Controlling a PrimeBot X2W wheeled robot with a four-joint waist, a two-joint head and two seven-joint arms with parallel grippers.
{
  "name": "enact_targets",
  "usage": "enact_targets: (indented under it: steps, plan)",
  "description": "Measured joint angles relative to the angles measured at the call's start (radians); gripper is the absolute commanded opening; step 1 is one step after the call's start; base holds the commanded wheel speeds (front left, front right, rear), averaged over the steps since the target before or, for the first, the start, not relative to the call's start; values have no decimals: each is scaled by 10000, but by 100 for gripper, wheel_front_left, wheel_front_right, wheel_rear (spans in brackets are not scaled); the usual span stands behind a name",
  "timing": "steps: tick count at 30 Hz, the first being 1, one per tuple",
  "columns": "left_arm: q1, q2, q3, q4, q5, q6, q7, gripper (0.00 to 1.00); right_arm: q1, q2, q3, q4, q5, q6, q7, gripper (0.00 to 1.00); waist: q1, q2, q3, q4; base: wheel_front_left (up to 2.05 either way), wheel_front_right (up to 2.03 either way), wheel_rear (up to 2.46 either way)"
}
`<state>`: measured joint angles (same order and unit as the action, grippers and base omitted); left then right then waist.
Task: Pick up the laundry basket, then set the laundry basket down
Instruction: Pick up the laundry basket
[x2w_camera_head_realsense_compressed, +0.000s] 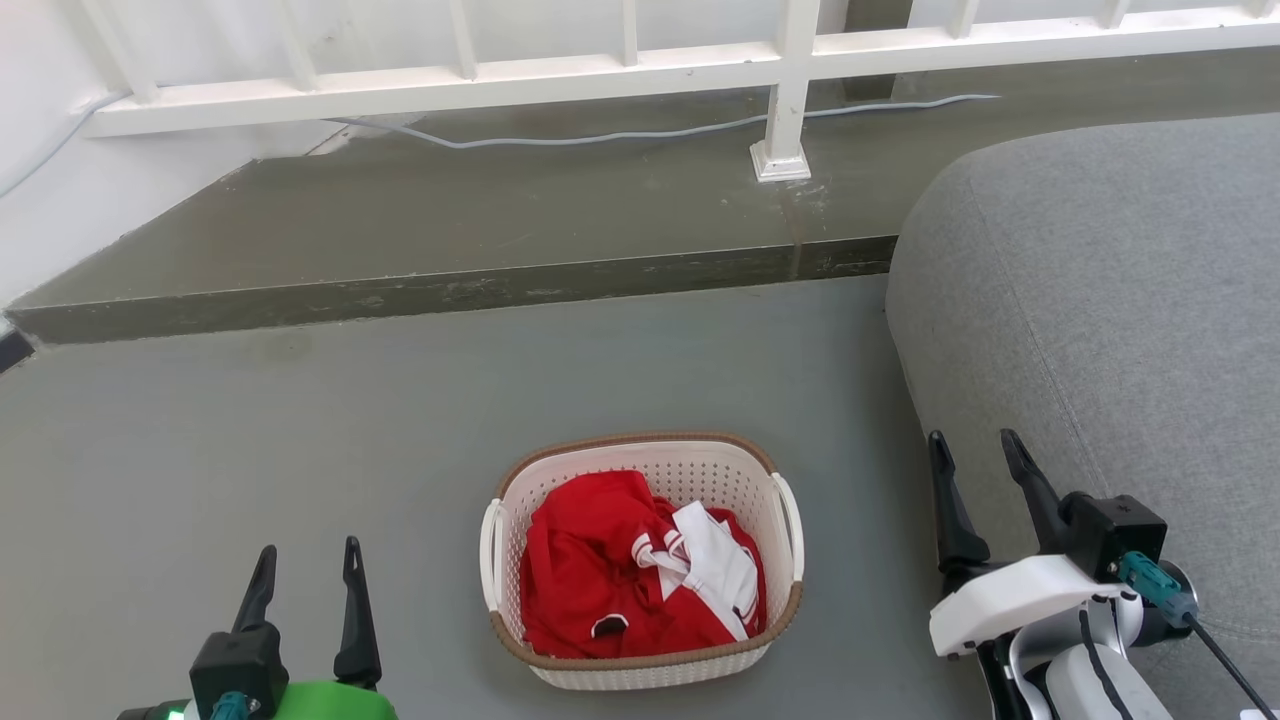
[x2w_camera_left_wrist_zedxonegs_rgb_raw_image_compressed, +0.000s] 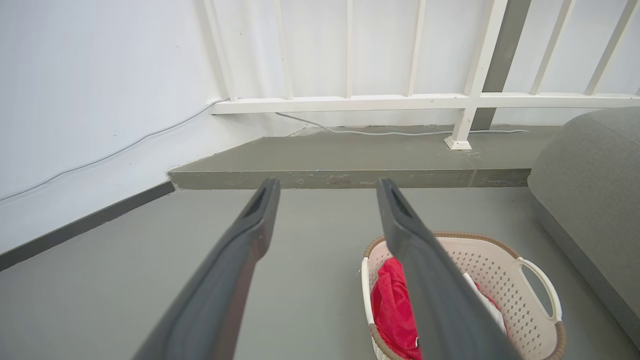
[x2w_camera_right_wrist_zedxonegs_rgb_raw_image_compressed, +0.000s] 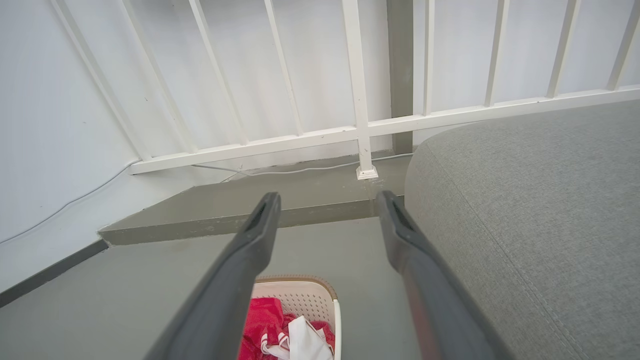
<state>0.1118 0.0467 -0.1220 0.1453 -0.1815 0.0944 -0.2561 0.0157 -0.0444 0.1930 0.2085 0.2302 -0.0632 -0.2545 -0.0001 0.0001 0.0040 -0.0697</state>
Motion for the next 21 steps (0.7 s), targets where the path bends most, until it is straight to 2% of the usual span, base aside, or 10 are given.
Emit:
enact_targets:
  steps: [21]
  plan:
    - [396,0,21,-326,4,0,0,100,158,4,38,-167,-2,-15,0,100,0,0,8,-22,0,0,0]
